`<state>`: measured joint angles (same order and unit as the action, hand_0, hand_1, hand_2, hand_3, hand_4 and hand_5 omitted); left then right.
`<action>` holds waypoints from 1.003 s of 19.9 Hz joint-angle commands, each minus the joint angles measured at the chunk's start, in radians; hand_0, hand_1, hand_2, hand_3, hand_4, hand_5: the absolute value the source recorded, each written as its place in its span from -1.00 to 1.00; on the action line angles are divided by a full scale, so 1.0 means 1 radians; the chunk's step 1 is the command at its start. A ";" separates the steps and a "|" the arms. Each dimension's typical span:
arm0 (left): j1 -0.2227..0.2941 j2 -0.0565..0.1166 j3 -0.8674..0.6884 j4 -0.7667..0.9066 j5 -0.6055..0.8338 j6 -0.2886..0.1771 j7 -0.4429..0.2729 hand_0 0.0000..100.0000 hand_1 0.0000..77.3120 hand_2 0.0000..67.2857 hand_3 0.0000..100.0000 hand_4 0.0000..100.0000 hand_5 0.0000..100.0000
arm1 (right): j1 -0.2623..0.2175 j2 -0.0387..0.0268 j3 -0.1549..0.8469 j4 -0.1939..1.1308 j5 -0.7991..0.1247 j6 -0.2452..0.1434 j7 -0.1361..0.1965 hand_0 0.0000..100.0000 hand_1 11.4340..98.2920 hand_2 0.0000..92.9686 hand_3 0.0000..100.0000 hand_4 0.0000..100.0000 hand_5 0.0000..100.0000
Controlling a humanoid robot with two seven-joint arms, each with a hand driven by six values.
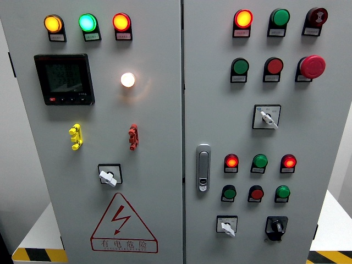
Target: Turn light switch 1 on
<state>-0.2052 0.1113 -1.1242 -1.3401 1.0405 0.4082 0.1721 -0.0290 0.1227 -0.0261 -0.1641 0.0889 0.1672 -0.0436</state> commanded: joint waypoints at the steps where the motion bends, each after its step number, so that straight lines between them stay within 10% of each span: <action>1: 0.003 0.025 0.087 0.149 -0.146 -0.005 -0.063 -1.00 0.12 0.45 0.89 0.97 0.49 | 0.000 0.0000 0.000 0.000 0.000 0.000 0.001 -1.00 -0.75 -1.00 -0.78 -0.54 -0.71; 9: 0.013 0.033 0.306 0.591 -0.292 -0.169 -0.229 -1.00 0.09 0.31 0.69 0.75 0.37 | 0.000 0.0000 0.000 0.000 0.000 0.000 -0.001 -1.00 -0.75 -1.00 -0.78 -0.54 -0.71; 13: 0.017 0.021 0.487 0.838 -0.442 -0.360 -0.322 -1.00 0.01 0.13 0.48 0.50 0.21 | 0.000 0.0000 0.000 0.000 0.000 0.000 -0.001 -1.00 -0.75 -1.00 -0.78 -0.54 -0.71; 20: 0.017 -0.068 0.696 1.220 -0.692 -0.667 -0.330 -1.00 -0.19 -0.15 0.02 0.14 -0.06 | 0.000 0.0000 0.000 0.000 0.000 0.000 0.001 -1.00 -0.75 -1.00 -0.78 -0.54 -0.71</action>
<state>-0.1919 0.0641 -0.4521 -0.2048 0.3603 -0.1981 -0.1579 -0.0292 0.1227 -0.0261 -0.1641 0.0890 0.1672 -0.0440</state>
